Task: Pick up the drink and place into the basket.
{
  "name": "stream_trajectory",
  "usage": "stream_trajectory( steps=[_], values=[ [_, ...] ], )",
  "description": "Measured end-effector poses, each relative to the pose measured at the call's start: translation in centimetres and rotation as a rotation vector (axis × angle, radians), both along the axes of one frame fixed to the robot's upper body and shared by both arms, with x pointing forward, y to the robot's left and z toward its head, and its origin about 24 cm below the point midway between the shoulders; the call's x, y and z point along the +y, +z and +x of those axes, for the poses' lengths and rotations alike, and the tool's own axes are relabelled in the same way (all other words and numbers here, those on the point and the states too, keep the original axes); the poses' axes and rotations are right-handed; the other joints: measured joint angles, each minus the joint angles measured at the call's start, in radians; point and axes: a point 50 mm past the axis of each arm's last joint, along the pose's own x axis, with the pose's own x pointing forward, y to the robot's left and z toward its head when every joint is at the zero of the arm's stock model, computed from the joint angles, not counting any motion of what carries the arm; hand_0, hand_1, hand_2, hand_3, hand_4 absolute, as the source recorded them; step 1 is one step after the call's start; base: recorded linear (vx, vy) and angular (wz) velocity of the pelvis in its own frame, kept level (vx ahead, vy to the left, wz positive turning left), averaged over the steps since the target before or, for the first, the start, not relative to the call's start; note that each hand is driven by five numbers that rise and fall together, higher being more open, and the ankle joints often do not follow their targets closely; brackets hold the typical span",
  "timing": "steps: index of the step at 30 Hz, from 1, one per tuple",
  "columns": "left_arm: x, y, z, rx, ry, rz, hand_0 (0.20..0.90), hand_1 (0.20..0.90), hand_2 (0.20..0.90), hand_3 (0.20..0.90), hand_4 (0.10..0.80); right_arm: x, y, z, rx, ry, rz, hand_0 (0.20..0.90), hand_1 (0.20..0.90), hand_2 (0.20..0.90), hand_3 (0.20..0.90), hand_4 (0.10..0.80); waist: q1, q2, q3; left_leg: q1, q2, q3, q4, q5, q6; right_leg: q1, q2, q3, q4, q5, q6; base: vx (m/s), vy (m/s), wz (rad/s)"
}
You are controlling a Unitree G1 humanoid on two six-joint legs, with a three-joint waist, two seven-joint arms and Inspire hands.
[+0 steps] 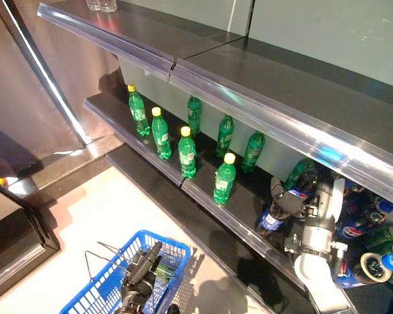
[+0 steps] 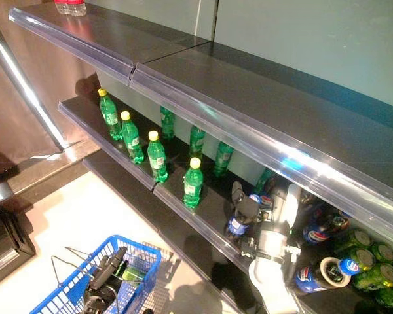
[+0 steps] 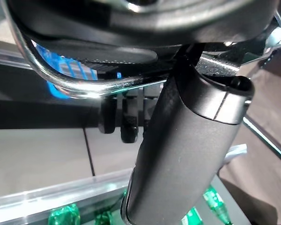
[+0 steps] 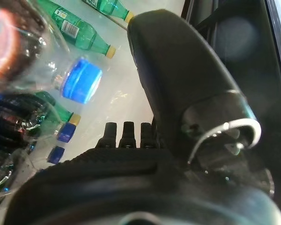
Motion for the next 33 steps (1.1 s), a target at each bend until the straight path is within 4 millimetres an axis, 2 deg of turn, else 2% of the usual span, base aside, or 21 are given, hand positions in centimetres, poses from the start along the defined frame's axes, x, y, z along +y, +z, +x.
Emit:
stream_trajectory(
  steps=[3,7,9,13,33],
  values=[
    [0.0,0.0,0.0,0.001,0.001,0.0,0.3,0.3,0.3,0.2,0.1,-0.1,-0.1,0.0,0.011,-0.005,0.04,0.9,0.9,0.9,0.9,0.8,0.0,0.0,0.0,0.0,0.0,0.0,0.0,0.0,0.0,0.0,0.0,0.0,0.0,0.0,0.0,0.0,0.0,0.0],
    [0.0,0.0,-0.1,0.005,0.001,0.0,0.3,0.3,0.3,0.2,0.1,-0.4,-1.5,0.1,0.105,0.013,0.207,0.9,0.9,0.9,0.9,0.8,0.0,-0.001,-0.001,0.0,0.0,0.0,0.0,0.0,0.0,0.0,0.0,0.0,0.0,0.0,0.0,0.008,-0.001,0.0],
    [0.0,-0.1,-0.2,0.007,0.0,-0.002,0.3,0.3,0.3,0.2,0.1,-0.4,-3.9,-0.2,0.226,0.009,0.32,0.9,0.9,0.9,0.9,0.8,0.001,-0.001,-0.001,0.0,0.0,0.0,0.0,0.0,0.0,0.0,0.0,0.0,0.0,0.0,0.0,0.0,0.0,0.0],
    [0.1,0.0,-0.2,0.009,-0.004,-0.001,0.3,0.3,0.3,0.2,0.1,0.0,-5.9,-1.5,0.325,0.01,0.39,0.9,0.9,0.9,0.9,0.8,0.002,0.001,0.0,-0.001,0.0,-0.001,0.0,0.0,0.0,0.003,0.0,0.0,0.0,0.0,0.0,0.0,0.0,0.0],
    [0.1,0.0,-0.2,0.009,-0.009,-0.001,0.3,0.3,0.3,0.2,0.1,0.0,-6.2,-1.8,0.333,-0.009,0.388,0.9,0.9,0.9,0.9,0.8,0.003,0.0,0.0,-0.002,0.0,-0.001,0.0,0.0,0.0,0.003,0.0,-0.001,0.0,0.001,0.0,0.018,-0.003,0.0]
  ],
)
